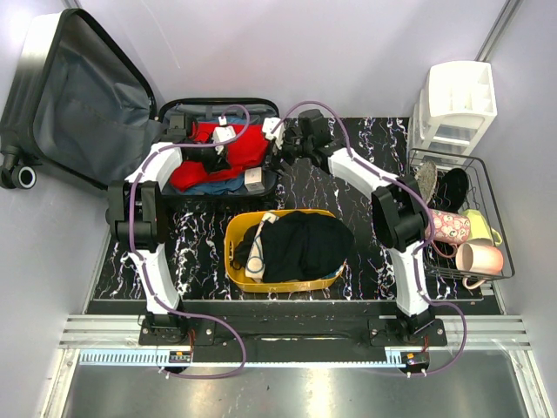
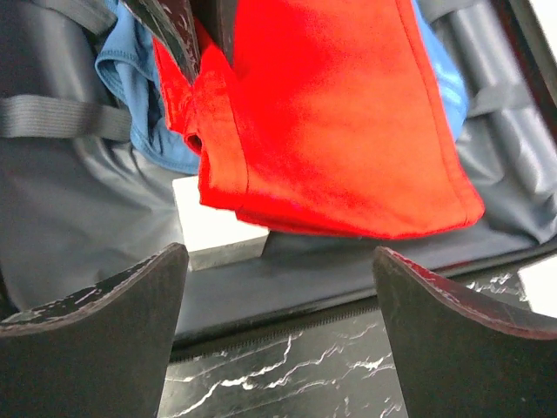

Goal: Open, take out, and arrange the luggage

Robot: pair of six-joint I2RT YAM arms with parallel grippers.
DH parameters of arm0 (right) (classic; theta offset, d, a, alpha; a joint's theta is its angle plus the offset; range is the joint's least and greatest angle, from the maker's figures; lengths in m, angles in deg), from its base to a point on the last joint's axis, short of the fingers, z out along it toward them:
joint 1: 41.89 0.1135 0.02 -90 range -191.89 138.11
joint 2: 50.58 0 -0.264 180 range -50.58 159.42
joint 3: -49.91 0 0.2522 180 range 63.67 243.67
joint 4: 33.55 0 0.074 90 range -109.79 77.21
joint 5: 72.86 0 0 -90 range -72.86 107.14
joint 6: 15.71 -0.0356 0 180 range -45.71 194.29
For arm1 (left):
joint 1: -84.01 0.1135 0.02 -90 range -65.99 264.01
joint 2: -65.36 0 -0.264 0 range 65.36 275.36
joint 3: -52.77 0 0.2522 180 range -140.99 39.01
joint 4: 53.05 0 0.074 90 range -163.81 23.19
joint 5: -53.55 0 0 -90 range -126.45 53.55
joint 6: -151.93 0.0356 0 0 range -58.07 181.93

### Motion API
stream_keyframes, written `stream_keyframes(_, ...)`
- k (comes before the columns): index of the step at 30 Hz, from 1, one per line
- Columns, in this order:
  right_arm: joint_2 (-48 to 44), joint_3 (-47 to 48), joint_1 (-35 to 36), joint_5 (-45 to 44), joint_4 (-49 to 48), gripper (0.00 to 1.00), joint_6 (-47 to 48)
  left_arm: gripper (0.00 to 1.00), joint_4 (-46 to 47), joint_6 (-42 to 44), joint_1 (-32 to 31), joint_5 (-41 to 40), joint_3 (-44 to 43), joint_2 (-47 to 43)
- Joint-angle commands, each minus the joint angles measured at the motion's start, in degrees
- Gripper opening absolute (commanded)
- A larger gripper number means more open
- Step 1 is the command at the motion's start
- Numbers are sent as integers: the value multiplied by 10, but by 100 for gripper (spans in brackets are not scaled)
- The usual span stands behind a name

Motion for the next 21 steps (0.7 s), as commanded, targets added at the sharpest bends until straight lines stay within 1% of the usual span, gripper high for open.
stream_keyframes(1,15,17,28,17,-90,97,63,0,1,7,9,53,-45,3)
stream_keyframes(4,37,17,44,2,-126,100,84,0,-15,27,12,56,-50,4)
stream_keyframes(7,60,27,56,1,-149,100,100,0,-17,31,15,58,-50,4)
stream_keyframes(10,87,46,67,0,-157,100,119,0,-19,32,15,63,-51,3)
stream_keyframes(14,116,80,78,2,-141,100,150,0,-19,26,16,65,-55,-1)
stream_keyframes(17,138,107,81,-8,-121,93,167,0,-19,19,16,72,-55,-9)
stream_keyframes(20,159,131,82,-39,-132,83,144,0,-24,20,16,78,-51,-22)
stream_keyframes(21,162,133,83,-44,-139,77,128,0,-29,22,16,79,-50,-24)
